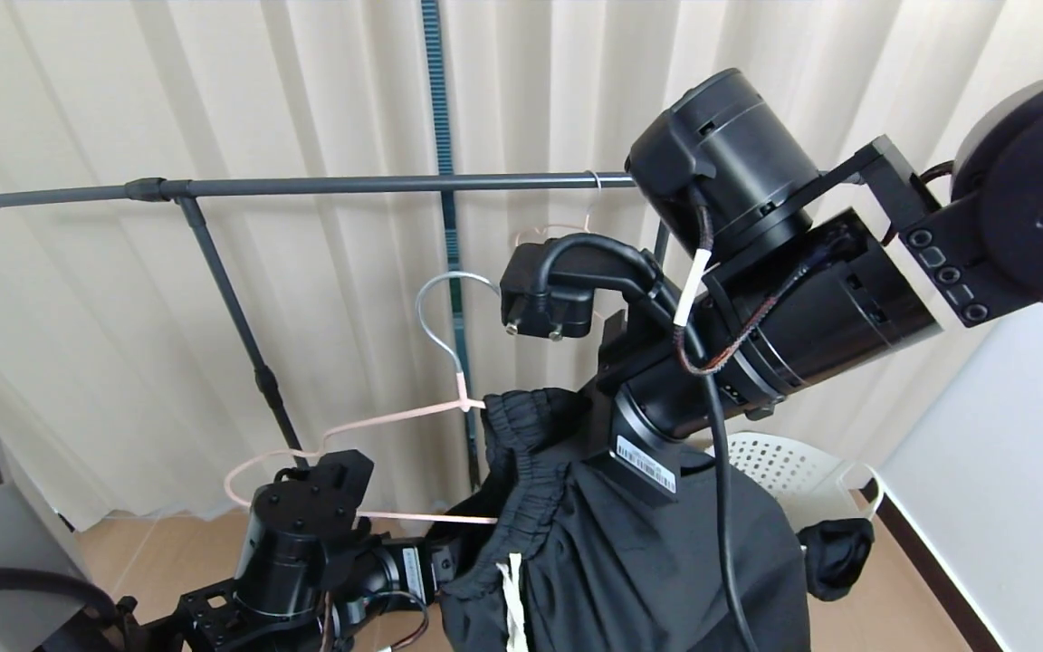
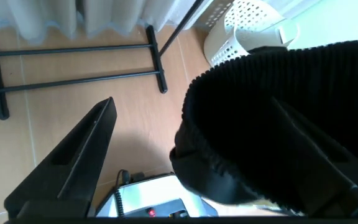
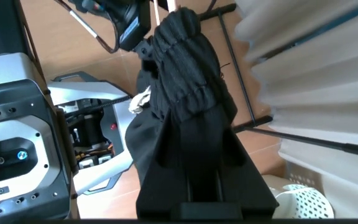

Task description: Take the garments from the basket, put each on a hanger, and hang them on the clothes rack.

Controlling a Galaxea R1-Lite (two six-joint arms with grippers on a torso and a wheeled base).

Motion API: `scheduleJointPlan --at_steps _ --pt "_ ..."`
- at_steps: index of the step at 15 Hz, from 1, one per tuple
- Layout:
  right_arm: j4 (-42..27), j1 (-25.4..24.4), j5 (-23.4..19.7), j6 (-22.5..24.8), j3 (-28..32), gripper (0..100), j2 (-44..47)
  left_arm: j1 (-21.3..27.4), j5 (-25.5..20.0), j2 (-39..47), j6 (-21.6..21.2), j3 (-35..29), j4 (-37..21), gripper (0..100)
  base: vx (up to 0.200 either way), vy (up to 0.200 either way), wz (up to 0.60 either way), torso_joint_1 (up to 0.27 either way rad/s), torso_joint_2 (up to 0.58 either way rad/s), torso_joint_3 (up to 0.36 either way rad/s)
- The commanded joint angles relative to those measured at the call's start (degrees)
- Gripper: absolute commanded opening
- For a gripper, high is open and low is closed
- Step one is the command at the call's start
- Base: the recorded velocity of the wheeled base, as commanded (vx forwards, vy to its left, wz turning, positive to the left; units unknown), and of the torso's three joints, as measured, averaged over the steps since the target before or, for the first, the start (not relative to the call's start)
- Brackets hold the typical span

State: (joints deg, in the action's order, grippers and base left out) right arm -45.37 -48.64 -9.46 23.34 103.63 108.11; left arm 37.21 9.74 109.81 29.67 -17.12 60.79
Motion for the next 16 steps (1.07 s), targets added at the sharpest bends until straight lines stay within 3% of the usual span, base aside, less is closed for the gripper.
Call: scheduleJointPlan --at_steps 1,3,4,7,12,15,16 --pt "-0.1 -0.2 -0.2 -0.2 -0.1 0 -1.2 0.9 0.7 1.4 -0.8 0.5 0.0 100 0.000 0.000 0.00 0.000 0.00 0.000" --pt "-0.1 -0.3 -0.9 -0.5 -0.1 0 -2.4 1.0 1.2 1.7 -1.5 0.8 0.1 100 0.000 0.000 0.00 0.000 0.00 0.000" --pt "0.0 -0.3 -0.9 -0.5 -0.1 0 -2.5 1.0 1.2 1.7 -1.5 0.9 0.1 0 0.000 0.000 0.00 0.000 0.00 0.000" --pt "-0.3 1.2 -0.8 -2.4 -0.3 0 -3.2 1.2 1.2 1.5 -1.6 1.3 1.8 0 0.000 0.000 0.00 0.000 0.00 0.000" --pt "0.8 9.3 -0.8 -3.0 -7.0 0 -3.5 0.6 1.2 -0.4 -6.0 4.7 8.6 0 0.000 0.000 0.00 0.000 0.00 0.000" --pt "6.6 13.0 -3.2 -3.3 -15.6 0 -5.4 0.0 1.3 -0.4 -7.1 5.1 9.0 0 0.000 0.000 0.00 0.000 0.00 0.000" --pt "11.4 14.5 -4.8 -3.3 -21.2 0 -6.6 -0.2 1.2 -0.4 -7.1 5.0 9.0 0 0.000 0.000 0.00 0.000 0.00 0.000"
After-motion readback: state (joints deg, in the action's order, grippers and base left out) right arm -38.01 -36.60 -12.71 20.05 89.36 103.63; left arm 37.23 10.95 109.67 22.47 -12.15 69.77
